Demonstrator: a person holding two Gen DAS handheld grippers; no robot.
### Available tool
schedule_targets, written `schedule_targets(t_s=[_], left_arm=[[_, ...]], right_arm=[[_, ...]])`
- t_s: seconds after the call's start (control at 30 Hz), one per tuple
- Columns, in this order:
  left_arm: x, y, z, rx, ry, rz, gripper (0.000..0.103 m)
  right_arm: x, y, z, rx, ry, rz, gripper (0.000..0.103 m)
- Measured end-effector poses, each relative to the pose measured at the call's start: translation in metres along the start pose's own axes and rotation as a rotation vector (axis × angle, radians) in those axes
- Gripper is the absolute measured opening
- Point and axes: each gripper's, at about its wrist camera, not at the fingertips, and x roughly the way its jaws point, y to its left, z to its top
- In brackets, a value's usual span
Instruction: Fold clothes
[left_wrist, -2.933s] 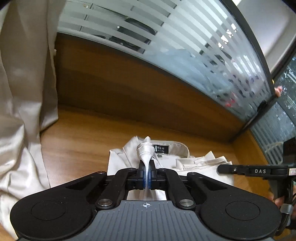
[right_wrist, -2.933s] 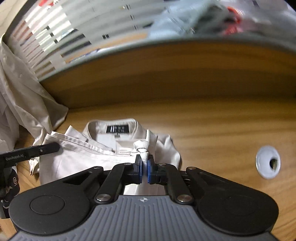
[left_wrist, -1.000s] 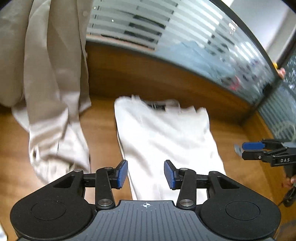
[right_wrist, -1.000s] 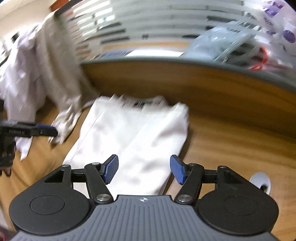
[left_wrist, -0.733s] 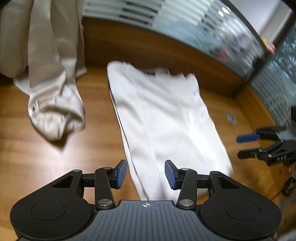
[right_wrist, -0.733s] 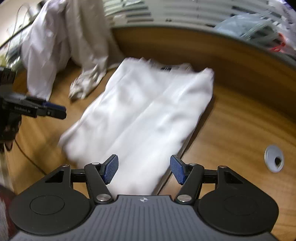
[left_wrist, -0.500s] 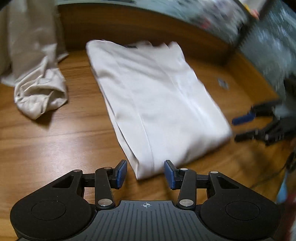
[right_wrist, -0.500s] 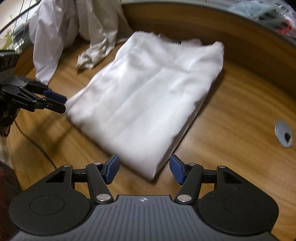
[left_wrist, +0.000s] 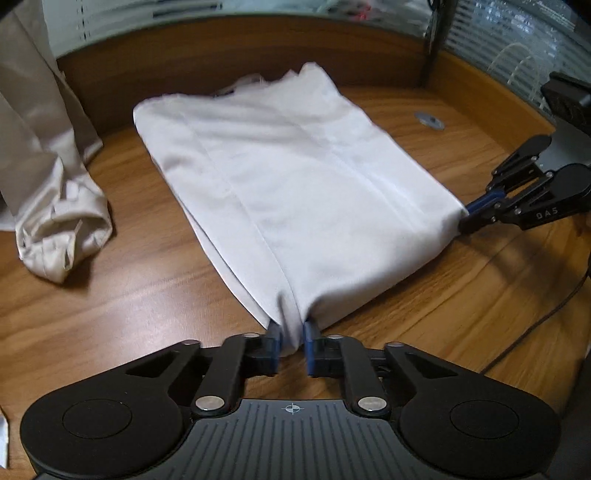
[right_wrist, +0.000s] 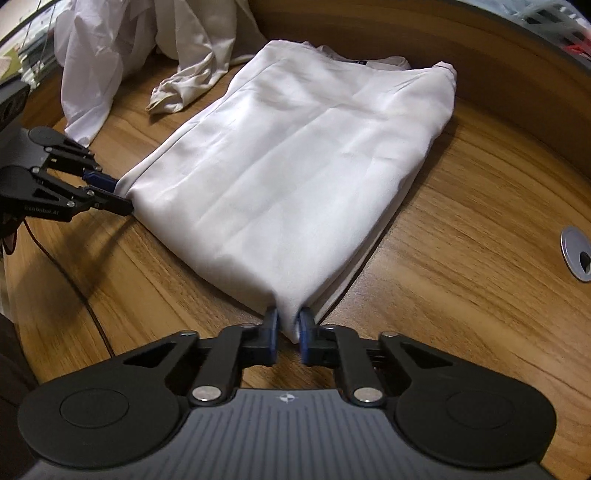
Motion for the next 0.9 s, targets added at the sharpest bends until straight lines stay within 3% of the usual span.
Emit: schedule_targets(t_s=[0.23,0.5,0.9], left_arm=[[-0.032,0.005,0.021,-0.094,-0.133,-0.003,0.01],[-0.055,0.029,0.07,-0.177,-0.264,0.016,0.01],[-0.006,0.088,0.17,-0.277,-0.314,0.1,0.01]], right_arm=[[-0.033,0.015,0.021,-0.007,-0.092,-0.067,0.006],[-0.076,0.009,0.075,0.023,-0.23,-0.145,0.006],[-0.032,-0.071,0.18,0.161,-0.268,-0.189,0.005]])
